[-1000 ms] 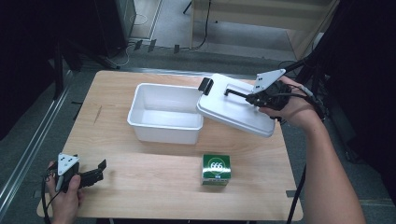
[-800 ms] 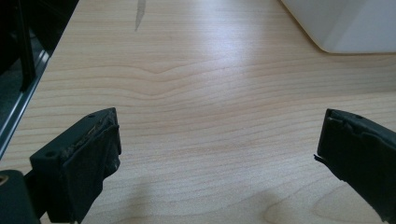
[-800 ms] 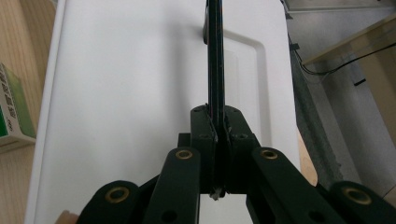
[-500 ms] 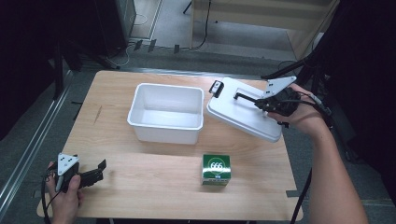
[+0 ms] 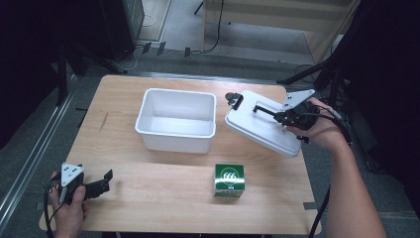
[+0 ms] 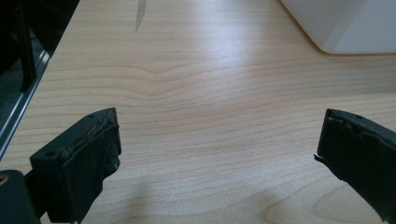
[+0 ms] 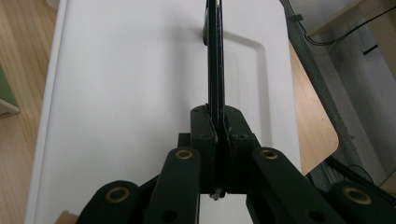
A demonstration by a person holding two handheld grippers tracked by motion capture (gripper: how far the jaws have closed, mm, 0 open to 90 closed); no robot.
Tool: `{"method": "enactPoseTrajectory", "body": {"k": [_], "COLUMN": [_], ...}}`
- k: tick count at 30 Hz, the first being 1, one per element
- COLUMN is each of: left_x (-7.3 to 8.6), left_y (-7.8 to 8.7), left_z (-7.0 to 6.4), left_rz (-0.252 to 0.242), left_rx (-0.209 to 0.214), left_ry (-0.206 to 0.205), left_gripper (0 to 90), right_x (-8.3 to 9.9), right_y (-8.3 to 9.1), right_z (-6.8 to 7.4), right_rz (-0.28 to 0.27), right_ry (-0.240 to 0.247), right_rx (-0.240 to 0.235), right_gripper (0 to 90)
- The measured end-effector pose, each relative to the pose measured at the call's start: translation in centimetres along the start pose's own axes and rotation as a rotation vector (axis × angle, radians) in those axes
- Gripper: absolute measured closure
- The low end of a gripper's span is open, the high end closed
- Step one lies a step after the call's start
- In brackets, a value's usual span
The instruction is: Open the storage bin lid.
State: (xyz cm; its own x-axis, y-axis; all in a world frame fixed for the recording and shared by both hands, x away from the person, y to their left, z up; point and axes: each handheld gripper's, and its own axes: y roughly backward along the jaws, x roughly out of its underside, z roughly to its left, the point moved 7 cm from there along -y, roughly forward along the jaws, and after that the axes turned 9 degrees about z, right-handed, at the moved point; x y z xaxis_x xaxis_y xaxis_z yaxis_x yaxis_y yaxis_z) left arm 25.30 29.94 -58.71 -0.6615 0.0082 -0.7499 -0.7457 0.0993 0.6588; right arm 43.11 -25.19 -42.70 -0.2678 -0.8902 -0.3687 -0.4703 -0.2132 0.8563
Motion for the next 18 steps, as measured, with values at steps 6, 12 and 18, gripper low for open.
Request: {"method": "enactPoseTrajectory", "body": {"k": [6,12,18], "left_x": [0.0,0.0,0.0], "left_y": [0.0,0.0,0.0], "left_z": [0.0,0.0,0.0], "left_rz": [-0.001,-0.003,-0.003], "left_rx": [0.0,0.001,0.001], "left_ry": [0.001,0.001,0.002], "left_gripper": [0.2,0.2,0.2], "right_x": [0.5,1.2,2.3], "right_y": [-1.1,-2.3,-3.2], "right_z": [0.5,1.0,1.3], "right_rz": [0.018,0.033,0.051], "right_ry": [0.0,-0.007,-0.022], "right_rx": [-0.006,-0.021,-0.028], "right_gripper": [85.5,85.5,85.6]}}
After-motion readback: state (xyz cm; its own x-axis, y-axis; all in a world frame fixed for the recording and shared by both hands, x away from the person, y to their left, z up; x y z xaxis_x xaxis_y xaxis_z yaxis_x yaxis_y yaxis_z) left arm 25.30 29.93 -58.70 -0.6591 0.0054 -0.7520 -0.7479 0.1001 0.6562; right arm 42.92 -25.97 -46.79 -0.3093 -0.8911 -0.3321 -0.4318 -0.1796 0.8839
